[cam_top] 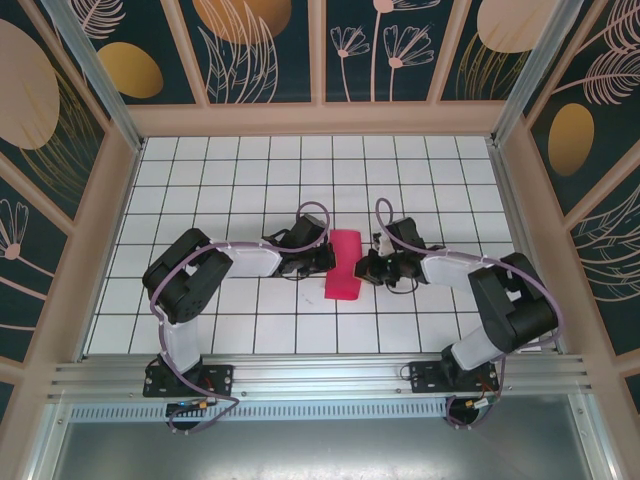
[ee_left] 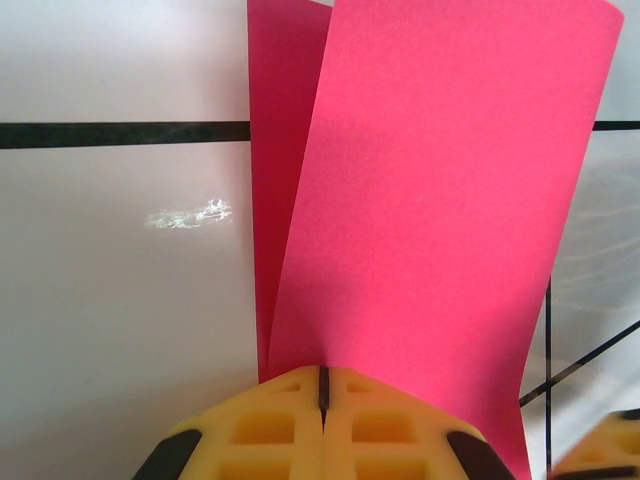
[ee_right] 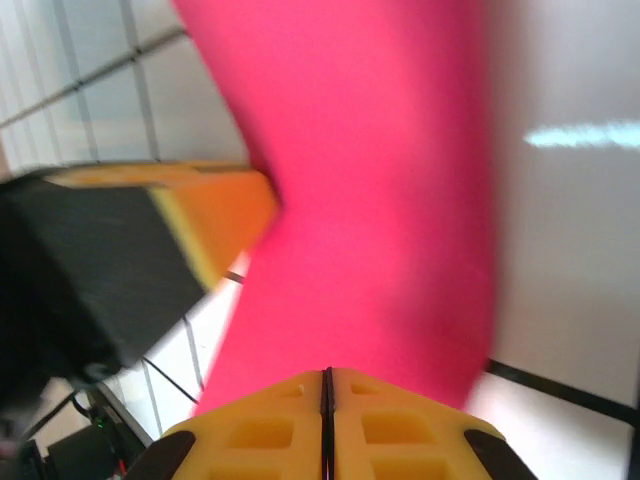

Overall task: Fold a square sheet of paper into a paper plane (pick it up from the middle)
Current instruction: Fold the square sheet of paper in half at the center of the table.

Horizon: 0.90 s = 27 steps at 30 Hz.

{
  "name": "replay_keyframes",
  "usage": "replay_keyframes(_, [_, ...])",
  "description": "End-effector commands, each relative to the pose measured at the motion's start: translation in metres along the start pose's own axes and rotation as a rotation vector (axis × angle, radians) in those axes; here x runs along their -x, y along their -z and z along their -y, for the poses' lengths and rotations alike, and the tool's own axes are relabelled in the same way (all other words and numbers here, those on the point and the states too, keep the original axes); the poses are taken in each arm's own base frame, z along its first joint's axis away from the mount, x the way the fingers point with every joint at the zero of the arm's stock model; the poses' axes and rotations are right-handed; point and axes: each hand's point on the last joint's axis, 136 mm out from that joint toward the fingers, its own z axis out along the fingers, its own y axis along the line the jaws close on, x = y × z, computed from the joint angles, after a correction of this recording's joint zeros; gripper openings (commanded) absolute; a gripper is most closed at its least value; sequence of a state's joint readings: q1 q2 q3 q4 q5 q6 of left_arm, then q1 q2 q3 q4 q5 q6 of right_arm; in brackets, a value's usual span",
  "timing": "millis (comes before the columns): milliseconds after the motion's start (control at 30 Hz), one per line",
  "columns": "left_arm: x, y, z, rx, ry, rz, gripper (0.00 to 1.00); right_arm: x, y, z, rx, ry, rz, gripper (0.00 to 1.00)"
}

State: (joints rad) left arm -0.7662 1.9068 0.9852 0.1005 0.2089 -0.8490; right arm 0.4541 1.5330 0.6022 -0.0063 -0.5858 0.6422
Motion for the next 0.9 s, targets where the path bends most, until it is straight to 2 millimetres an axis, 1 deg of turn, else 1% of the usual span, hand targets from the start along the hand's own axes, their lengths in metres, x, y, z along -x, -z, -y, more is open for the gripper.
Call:
replay_keyframes(0, [-0.033,-0.014,-0.050,0.168,0.010,-0.099,0.00,-0.013,-0.008,0.014,-0.007,-0.036,-0.042,0.11])
replay_keyframes(100, [-0.033,-0.014,-0.050,0.168,0.013,-0.100,0.00,-0.015,-0.010,0.027,-0.061,-0.051,-0.044,0.11])
replay_keyframes(133, [-0.033,-0.014,-0.050,0.167,0.012,-0.100,0.00,-0.016,-0.010,0.030,-0.077,-0.050,-0.045,0.11])
replay_keyframes(167, [-0.033,-0.014,-0.050,0.168,0.012,-0.101,0.00,-0.015,-0.008,0.028,-0.073,-0.045,-0.041,0.11])
replay_keyframes(233, [-0.033,-0.014,-0.050,0.167,0.012,-0.100,0.00,-0.013,-0.003,0.019,-0.050,-0.029,-0.033,0.12])
replay_keyframes(367, [-0.033,-0.014,-0.049,0.166,0.013,-0.099,0.00,-0.012,0.009,-0.009,0.039,0.015,-0.017,0.12])
replay_keyframes(433, [-0.033,-0.014,-0.049,0.165,0.011,-0.099,0.00,-0.016,0.011,-0.015,0.066,0.025,-0.028,0.12])
replay_keyframes(533, [-0.033,-0.015,-0.050,0.167,0.013,-0.100,0.00,-0.025,0.007,-0.009,0.078,0.005,-0.051,0.12])
replay_keyframes(633, [-0.034,-0.015,-0.049,0.165,0.012,-0.106,0.00,-0.035,0.000,0.005,0.057,-0.027,-0.076,0.12])
replay_keyframes(733, [-0.035,-0.015,-0.050,0.168,0.013,-0.107,0.00,-0.040,-0.004,0.018,0.023,-0.045,-0.084,0.12])
replay_keyframes(800, [-0.036,-0.015,-0.051,0.170,0.012,-0.109,0.00,-0.041,-0.005,0.022,0.009,-0.048,-0.087,0.12])
replay_keyframes(867, [-0.036,-0.015,-0.051,0.171,0.011,-0.110,0.00,-0.041,-0.003,0.019,0.012,-0.043,-0.083,0.12])
